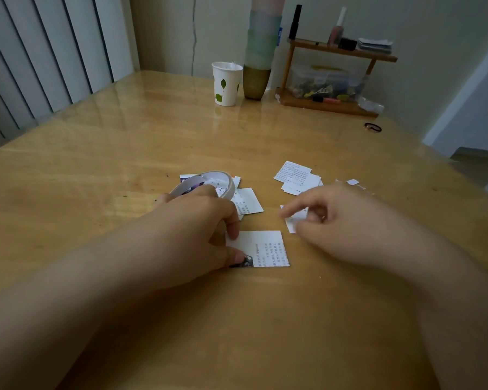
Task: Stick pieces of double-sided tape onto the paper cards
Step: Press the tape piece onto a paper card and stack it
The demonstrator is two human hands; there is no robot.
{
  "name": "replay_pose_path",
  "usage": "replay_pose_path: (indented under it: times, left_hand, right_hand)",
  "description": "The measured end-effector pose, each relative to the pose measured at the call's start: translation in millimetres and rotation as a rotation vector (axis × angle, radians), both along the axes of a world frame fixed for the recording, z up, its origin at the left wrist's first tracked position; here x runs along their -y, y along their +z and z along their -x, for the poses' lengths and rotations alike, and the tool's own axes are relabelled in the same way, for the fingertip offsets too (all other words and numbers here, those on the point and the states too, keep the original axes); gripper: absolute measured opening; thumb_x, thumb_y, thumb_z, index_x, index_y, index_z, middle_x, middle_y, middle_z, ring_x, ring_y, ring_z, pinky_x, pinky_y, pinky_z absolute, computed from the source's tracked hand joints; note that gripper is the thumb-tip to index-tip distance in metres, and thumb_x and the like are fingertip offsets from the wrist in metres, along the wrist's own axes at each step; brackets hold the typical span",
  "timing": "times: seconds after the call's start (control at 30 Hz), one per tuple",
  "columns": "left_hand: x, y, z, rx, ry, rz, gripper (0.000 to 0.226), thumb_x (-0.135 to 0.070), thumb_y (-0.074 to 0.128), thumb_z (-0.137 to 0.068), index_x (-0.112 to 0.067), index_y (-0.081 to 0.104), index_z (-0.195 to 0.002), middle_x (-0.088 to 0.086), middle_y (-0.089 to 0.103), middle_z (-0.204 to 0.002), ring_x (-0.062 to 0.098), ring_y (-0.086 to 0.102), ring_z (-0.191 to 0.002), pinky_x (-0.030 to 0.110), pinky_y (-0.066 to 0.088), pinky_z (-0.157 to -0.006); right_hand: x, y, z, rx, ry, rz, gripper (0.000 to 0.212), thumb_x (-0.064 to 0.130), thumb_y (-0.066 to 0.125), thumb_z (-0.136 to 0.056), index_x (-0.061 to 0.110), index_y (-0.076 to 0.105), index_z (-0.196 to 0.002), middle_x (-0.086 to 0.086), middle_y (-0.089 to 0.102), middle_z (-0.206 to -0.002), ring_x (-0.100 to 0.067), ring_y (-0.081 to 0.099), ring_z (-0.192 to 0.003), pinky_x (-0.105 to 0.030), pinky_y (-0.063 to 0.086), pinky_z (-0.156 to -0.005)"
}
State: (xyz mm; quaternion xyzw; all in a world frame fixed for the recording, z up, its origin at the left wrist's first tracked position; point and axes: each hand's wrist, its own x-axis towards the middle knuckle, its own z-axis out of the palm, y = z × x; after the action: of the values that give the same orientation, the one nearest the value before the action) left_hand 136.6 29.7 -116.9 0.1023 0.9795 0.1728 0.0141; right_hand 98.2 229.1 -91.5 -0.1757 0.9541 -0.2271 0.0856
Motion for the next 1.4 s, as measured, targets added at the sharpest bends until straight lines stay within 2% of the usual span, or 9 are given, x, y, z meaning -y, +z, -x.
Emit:
replay_pose_path:
  times: [0.13,0.3,0.4,0.63,0.9,1.0,1.17,1.27,1.4]
  left_hand:
    - [-1,-2,1,-0.053,0.017,0.058,0.031,-0.063,0.052,-0.074,-0.042,0.042,-0.094,-0.022,0.031,-0.089,0.004,0.039,-0.113,0.025,0.024,-0.093]
    - [-4,1,0,-0.007,0.055,0.116,0.052,-0.071,0.054,-0.068,-0.042,0.041,-0.109,-0.017,0.028,-0.093,0.005,0.031,-0.094,0.027,0.02,-0.102]
    - [-4,0,1,0.008,0.057,0.105,0.05,-0.069,0.057,-0.069,-0.042,0.039,-0.108,-0.017,0.028,-0.097,0.005,0.029,-0.093,0.027,0.02,-0.102]
    - [-2,-1,1,0.043,0.041,0.037,0.041,-0.068,0.06,-0.066,-0.04,0.041,-0.089,-0.022,0.034,-0.093,0.005,0.038,-0.096,0.024,0.025,-0.084]
    - [-3,2,0,0.048,0.053,-0.033,0.041,-0.058,0.07,-0.064,-0.035,0.039,-0.077,-0.019,0.039,-0.091,0.002,0.039,-0.082,0.02,0.028,-0.062]
    - [-3,3,-1,0.051,0.059,-0.051,0.043,-0.056,0.073,-0.063,-0.034,0.038,-0.076,-0.017,0.039,-0.089,0.004,0.038,-0.079,0.019,0.027,-0.058]
    - [-5,5,-4,0.065,0.053,-0.092,0.04,-0.049,0.074,-0.067,-0.032,0.038,-0.074,-0.014,0.044,-0.081,0.002,0.041,-0.07,0.02,0.027,-0.054]
    - [-6,7,-7,0.067,0.029,-0.148,0.035,-0.042,0.074,-0.07,-0.031,0.041,-0.077,-0.013,0.046,-0.077,0.001,0.044,-0.068,0.017,0.03,-0.053]
    - [-6,6,-8,-0.007,0.004,-0.261,0.026,-0.028,0.075,-0.072,-0.032,0.049,-0.078,-0.016,0.047,-0.071,-0.02,0.041,-0.069,0.005,0.035,-0.059]
  right_hand:
    - [-23,1,19,-0.176,-0.28,0.069,0.005,0.032,0.066,-0.084,0.031,0.065,-0.089,0.011,0.056,-0.07,-0.001,0.054,-0.068,-0.016,0.037,-0.052]
    - [-27,-8,25,-0.097,-0.188,-0.087,0.035,0.049,0.074,-0.073,0.037,0.058,-0.102,0.018,0.05,-0.098,0.005,0.045,-0.08,-0.018,0.034,-0.063]
    - [-23,-11,25,-0.023,-0.071,-0.11,0.034,0.05,0.071,-0.075,0.045,0.053,-0.103,0.022,0.042,-0.1,0.009,0.041,-0.084,-0.015,0.032,-0.067]
    - [-26,-11,31,0.05,0.011,-0.062,0.026,0.045,0.071,-0.077,0.046,0.051,-0.094,0.023,0.042,-0.105,0.006,0.042,-0.092,-0.024,0.034,-0.081]
    - [-22,-10,27,-0.095,0.032,0.108,0.02,0.023,0.07,-0.082,0.036,0.055,-0.082,0.016,0.056,-0.096,0.002,0.046,-0.087,-0.019,0.034,-0.065]
    - [-20,-6,24,-0.143,-0.006,0.183,0.019,0.023,0.07,-0.083,0.039,0.061,-0.084,0.019,0.06,-0.089,0.009,0.052,-0.087,-0.006,0.034,-0.063]
    - [-15,-3,20,-0.28,-0.076,0.251,0.013,0.027,0.068,-0.086,0.032,0.062,-0.075,0.021,0.063,-0.087,0.006,0.056,-0.082,-0.002,0.035,-0.058]
    - [-12,4,14,-0.334,-0.102,0.35,0.008,0.03,0.064,-0.088,0.033,0.061,-0.082,0.019,0.063,-0.089,0.004,0.055,-0.077,-0.013,0.039,-0.058]
    - [-6,14,5,-0.219,-0.118,0.606,0.014,0.039,0.071,-0.071,0.03,0.066,-0.08,0.013,0.072,-0.076,-0.001,0.066,-0.067,-0.018,0.05,-0.055]
